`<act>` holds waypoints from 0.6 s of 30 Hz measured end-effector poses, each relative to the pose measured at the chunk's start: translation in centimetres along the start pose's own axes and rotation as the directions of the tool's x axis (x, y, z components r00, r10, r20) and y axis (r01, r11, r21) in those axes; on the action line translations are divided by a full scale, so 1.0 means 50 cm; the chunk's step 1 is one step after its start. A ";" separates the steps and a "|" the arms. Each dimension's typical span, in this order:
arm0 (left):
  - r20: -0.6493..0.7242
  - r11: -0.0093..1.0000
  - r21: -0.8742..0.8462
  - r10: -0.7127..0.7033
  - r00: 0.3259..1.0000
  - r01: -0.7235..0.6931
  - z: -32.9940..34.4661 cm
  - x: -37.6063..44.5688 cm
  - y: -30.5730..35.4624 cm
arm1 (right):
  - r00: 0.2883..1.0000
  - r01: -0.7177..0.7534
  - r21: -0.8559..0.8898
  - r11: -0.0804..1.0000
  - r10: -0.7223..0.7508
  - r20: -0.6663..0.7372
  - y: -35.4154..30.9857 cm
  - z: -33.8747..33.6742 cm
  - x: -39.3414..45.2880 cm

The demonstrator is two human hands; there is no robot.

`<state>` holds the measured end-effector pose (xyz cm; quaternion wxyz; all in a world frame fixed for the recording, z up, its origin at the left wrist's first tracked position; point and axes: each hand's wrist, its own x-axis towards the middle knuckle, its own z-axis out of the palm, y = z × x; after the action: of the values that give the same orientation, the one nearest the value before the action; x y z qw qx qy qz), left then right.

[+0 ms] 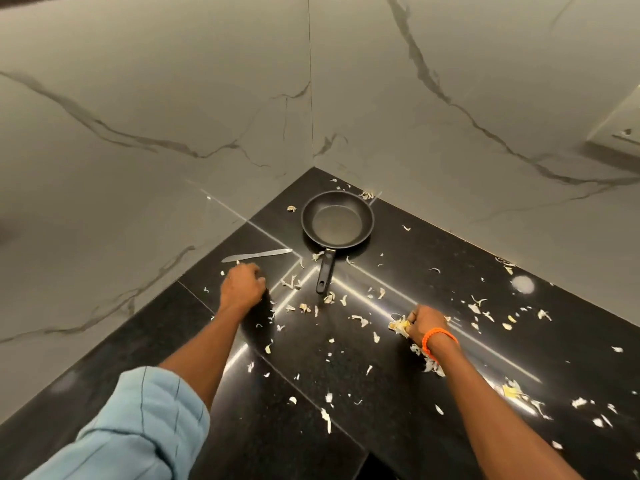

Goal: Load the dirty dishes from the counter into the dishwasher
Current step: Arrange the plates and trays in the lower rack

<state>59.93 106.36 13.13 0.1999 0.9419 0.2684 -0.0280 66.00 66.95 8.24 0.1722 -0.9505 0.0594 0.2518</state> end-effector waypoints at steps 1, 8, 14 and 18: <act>0.013 1.000 0.027 0.011 1.000 -0.012 -0.002 0.029 -0.007 | 1.000 -0.005 -0.006 1.000 0.005 0.006 -0.005 0.002 0.005; 0.074 0.979 0.191 0.057 0.996 -0.070 0.023 0.150 -0.029 | 0.998 -0.057 0.017 0.998 0.057 0.009 -0.018 -0.008 0.011; 0.086 0.982 0.188 0.011 0.996 -0.027 0.026 0.154 -0.030 | 0.996 -0.043 0.019 0.999 0.041 0.075 -0.020 -0.025 0.022; 0.286 0.980 0.197 -0.036 0.957 -0.023 0.014 0.140 -0.008 | 0.998 -0.023 0.045 0.999 0.020 0.065 -0.016 -0.027 0.021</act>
<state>65.75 109.85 11.22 0.1418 0.9421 0.2353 -0.1924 67.69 67.17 9.03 0.1928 -0.9370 0.0697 0.2829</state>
